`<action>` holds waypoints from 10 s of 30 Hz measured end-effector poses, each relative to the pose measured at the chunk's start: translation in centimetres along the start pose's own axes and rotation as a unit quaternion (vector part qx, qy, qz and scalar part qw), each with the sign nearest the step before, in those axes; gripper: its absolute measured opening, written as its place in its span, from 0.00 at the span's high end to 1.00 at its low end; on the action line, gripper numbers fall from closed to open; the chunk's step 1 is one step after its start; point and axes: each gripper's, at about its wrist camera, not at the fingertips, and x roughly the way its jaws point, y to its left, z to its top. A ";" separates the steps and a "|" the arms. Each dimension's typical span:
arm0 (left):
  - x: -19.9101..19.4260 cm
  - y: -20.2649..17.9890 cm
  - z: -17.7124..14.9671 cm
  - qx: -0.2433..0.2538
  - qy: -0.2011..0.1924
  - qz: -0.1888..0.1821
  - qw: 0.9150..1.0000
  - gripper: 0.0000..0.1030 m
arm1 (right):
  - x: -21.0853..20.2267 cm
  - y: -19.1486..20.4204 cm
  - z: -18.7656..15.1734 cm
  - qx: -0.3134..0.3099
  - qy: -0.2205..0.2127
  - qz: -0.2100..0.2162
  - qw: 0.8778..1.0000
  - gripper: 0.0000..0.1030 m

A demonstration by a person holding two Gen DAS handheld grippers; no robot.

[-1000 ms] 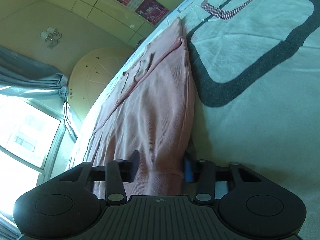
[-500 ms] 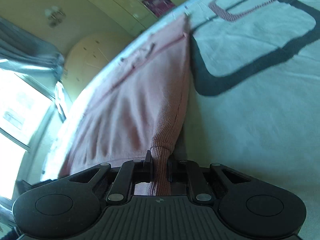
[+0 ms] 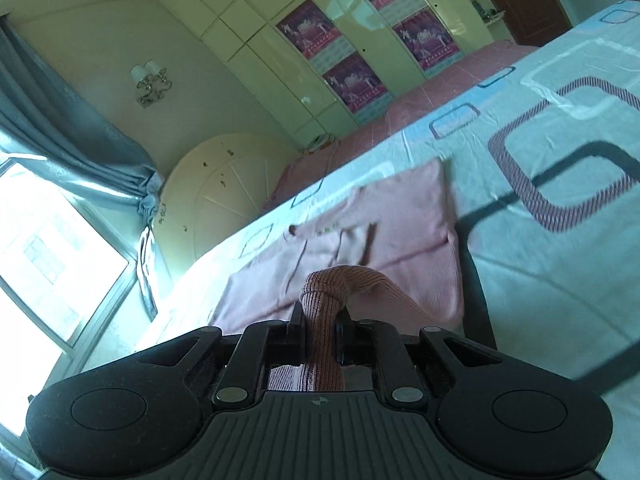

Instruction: Fold small clothes

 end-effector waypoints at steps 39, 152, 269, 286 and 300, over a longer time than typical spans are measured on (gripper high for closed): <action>31.7 3.0 14.0 0.272 0.193 0.109 0.937 0.45 | 29.9 -7.9 13.7 -0.138 0.116 -0.152 0.972 0.51; 15.6 0.6 -1.2 0.306 0.076 0.197 0.928 0.36 | 16.3 -3.0 -2.7 -0.212 0.086 -0.277 0.933 0.78; 32.1 -9.6 -3.1 0.124 0.162 0.099 0.974 0.63 | 19.4 -9.6 8.0 -0.042 0.126 -0.081 0.988 0.58; 32.5 -14.7 -2.7 0.281 0.153 0.074 0.945 0.75 | 18.6 -5.0 9.3 -0.163 0.083 -0.111 0.977 0.92; 36.4 -17.1 -1.6 0.327 0.159 0.044 0.930 0.67 | 19.3 -10.5 9.6 -0.072 0.080 -0.136 0.985 0.90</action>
